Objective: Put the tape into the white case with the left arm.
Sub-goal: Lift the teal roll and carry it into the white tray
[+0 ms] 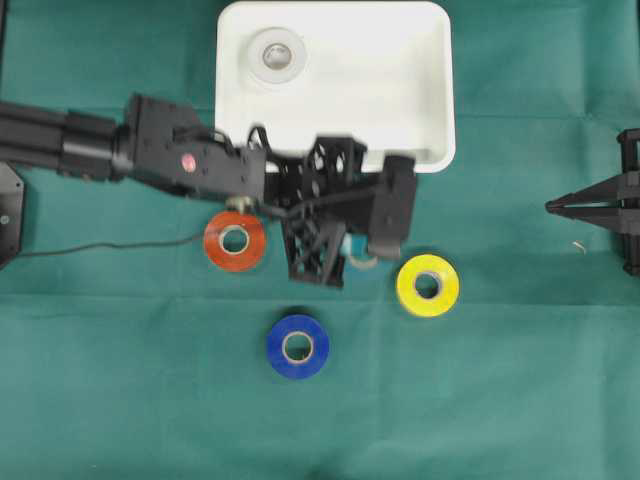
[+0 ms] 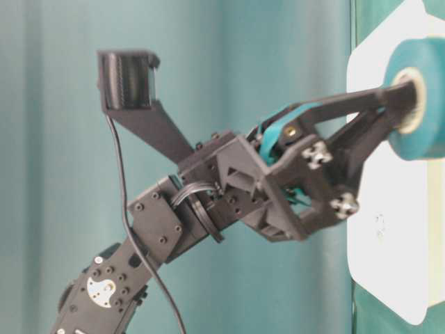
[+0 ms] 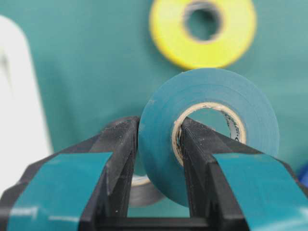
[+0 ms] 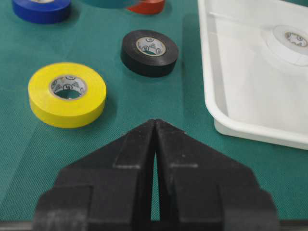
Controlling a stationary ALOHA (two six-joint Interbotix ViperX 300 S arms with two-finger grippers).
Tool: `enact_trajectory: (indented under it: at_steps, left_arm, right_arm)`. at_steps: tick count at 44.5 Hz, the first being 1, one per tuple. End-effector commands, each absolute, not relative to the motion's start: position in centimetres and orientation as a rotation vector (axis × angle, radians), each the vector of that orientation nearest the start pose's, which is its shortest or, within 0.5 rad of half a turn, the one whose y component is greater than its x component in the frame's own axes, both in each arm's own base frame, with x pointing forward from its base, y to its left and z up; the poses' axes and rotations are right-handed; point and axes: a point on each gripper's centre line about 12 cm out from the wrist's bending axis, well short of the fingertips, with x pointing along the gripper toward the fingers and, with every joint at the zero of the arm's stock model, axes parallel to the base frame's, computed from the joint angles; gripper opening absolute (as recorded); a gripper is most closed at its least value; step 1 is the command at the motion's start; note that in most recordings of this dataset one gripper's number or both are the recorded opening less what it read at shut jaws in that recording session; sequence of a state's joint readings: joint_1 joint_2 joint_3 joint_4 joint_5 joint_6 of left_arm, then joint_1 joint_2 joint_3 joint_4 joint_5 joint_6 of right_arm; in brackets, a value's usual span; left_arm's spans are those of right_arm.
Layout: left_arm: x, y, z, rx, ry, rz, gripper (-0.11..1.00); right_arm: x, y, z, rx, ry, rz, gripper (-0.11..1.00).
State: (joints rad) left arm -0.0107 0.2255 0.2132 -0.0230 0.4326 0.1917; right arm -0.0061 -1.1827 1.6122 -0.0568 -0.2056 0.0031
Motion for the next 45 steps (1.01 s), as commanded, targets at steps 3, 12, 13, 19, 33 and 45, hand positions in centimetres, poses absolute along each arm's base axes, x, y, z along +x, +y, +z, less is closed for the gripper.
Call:
enact_trajectory:
  at_steps: [3,12,13,19,33,45]
  left_arm:
    - [47.0,1.8,21.8,0.158,0.775,-0.041,0.25]
    - [46.9,5.3,21.8,0.174,0.761,0.015,0.25]
    - [47.0,5.6,21.8,0.175,0.760,0.019,0.25]
    - [46.8,7.5,21.8,0.182,0.763,0.049,0.25]
    - [45.5,10.4,21.2,0.158,0.792,0.104,0.25]
    - [42.2,10.9,20.7,0.140,0.821,0.128,0.25]
  right_arm:
    - [13.4,0.0,14.7,-0.049,0.213,0.010,-0.09]
    - [13.4,0.0,14.8,-0.049,0.212,0.010,-0.09]
    - [13.4,0.0,14.7,-0.049,0.213,0.010,-0.09]
    - [13.4,0.0,14.7,-0.049,0.213,0.010,-0.09]
    - [13.4,0.0,14.7,-0.050,0.213,0.010,-0.09]
    - [13.4,0.0,14.7,-0.050,0.212,0.010,-0.09]
